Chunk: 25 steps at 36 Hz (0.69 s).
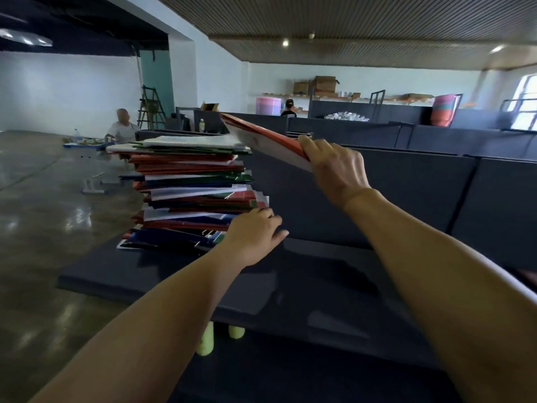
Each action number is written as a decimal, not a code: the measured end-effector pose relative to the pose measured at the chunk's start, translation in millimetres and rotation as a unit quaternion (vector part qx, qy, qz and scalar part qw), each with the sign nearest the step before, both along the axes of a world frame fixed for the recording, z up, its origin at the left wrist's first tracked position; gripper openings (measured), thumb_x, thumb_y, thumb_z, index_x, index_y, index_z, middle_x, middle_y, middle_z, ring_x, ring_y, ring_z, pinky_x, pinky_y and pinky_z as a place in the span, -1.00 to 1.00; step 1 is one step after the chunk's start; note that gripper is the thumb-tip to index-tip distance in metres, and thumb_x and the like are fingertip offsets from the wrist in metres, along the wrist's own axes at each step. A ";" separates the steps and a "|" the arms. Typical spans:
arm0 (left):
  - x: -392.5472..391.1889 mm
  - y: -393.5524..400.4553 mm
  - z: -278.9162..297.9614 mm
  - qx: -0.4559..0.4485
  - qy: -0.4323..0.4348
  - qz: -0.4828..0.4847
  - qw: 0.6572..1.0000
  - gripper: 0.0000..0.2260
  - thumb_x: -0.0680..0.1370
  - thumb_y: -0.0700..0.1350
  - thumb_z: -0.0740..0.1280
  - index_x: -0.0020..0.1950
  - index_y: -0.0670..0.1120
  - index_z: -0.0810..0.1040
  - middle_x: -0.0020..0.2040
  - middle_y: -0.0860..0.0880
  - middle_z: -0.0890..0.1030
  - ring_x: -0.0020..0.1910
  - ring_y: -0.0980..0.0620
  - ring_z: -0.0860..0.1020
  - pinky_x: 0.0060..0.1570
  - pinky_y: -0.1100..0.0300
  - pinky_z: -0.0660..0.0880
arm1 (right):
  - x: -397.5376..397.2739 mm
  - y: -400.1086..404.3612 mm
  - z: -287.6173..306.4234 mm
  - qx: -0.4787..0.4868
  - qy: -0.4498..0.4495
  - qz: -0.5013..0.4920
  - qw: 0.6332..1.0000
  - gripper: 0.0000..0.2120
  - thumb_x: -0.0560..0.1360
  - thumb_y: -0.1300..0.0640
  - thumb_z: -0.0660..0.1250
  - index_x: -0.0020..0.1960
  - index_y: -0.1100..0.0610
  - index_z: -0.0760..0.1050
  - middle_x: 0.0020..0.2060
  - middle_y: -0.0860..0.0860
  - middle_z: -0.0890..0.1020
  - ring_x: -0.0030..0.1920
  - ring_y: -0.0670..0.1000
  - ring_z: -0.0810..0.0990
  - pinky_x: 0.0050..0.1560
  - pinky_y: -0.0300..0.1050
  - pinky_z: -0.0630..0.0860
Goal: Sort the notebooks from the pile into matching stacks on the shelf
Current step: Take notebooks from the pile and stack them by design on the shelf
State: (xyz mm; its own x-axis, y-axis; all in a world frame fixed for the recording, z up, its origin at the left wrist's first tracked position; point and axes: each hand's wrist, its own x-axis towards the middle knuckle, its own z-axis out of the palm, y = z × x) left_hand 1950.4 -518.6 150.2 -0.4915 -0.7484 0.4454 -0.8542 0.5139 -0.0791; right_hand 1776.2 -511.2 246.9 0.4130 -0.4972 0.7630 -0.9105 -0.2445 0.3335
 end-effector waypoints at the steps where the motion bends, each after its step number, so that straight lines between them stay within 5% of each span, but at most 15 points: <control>1: -6.8 1.6 -2.3 0.005 -0.001 -0.007 1.000 -0.63 0.64 0.13 0.09 0.29 -0.05 0.48 0.22 0.01 0.48 0.25 0.01 0.42 0.01 0.06 0.48 | -9.1 6.8 -3.0 -0.009 -0.002 -0.011 1.000 -0.50 0.47 0.32 0.35 0.39 0.24 0.37 -0.03 0.20 0.63 -0.19 0.23 0.64 -0.32 0.00 0.47; 7: -56.1 17.7 -12.9 0.012 0.007 -0.053 0.998 -0.63 0.64 0.13 0.10 0.29 -0.05 0.48 0.19 0.01 0.48 0.20 0.00 0.42 0.04 0.05 0.49 | -65.7 48.4 -22.1 0.047 0.010 -0.114 0.992 -0.48 0.56 0.26 0.19 0.49 0.13 0.18 0.14 0.13 0.54 0.03 0.20 0.59 -0.22 -0.01 0.40; 12: -112.3 38.1 -15.8 0.012 0.019 -0.086 0.996 -0.63 0.63 0.14 0.11 0.24 -0.06 0.50 0.15 0.01 0.50 0.18 0.02 0.44 0.03 0.03 0.50 | -116.6 90.0 -42.5 0.024 0.029 -0.152 0.988 -0.43 0.17 0.31 0.59 0.16 0.24 0.55 -0.31 0.12 0.61 -0.47 0.13 0.59 -0.55 -0.14 0.42; 16: -165.6 66.9 -15.9 0.009 0.020 -0.122 0.992 -0.64 0.64 0.13 0.11 0.25 -0.05 0.50 0.18 0.02 0.50 0.20 0.03 0.43 -0.01 0.08 0.49 | -162.4 128.1 -49.1 0.020 0.021 -0.175 0.984 -0.42 0.09 0.33 0.61 0.09 0.23 0.59 -0.38 0.09 0.58 -0.55 0.09 0.54 -0.59 -0.21 0.38; 19: -205.8 91.0 -15.9 0.018 0.022 -0.147 0.989 -0.67 0.64 0.11 0.12 0.20 -0.06 0.51 0.17 0.01 0.50 0.18 0.02 0.43 -0.02 0.08 0.48 | -201.6 159.8 -47.7 0.024 -0.001 -0.197 0.980 -0.50 0.22 0.32 0.56 0.15 0.24 0.56 -0.33 0.10 0.60 -0.48 0.12 0.58 -0.55 -0.15 0.43; 22: -244.7 113.1 -19.2 0.034 0.036 -0.152 0.987 -0.66 0.64 0.11 0.12 0.22 -0.07 0.51 0.20 -0.01 0.50 0.19 -0.01 0.44 0.00 0.06 0.49 | -238.7 186.7 -51.3 0.071 -0.004 -0.240 0.968 -0.56 0.52 0.24 0.30 0.39 0.18 0.36 -0.05 0.10 0.61 -0.16 0.15 0.64 -0.29 -0.02 0.51; 25: -276.6 130.0 -29.3 0.091 0.041 -0.125 0.987 -0.63 0.64 0.09 0.13 0.33 -0.08 0.43 0.29 -0.04 0.45 0.26 -0.06 0.42 0.10 -0.02 0.49 | -265.6 206.6 -65.5 0.101 -0.013 -0.253 0.962 -0.54 0.60 0.18 0.17 0.48 0.12 0.20 0.10 0.07 0.55 0.00 0.12 0.61 -0.17 -0.02 0.49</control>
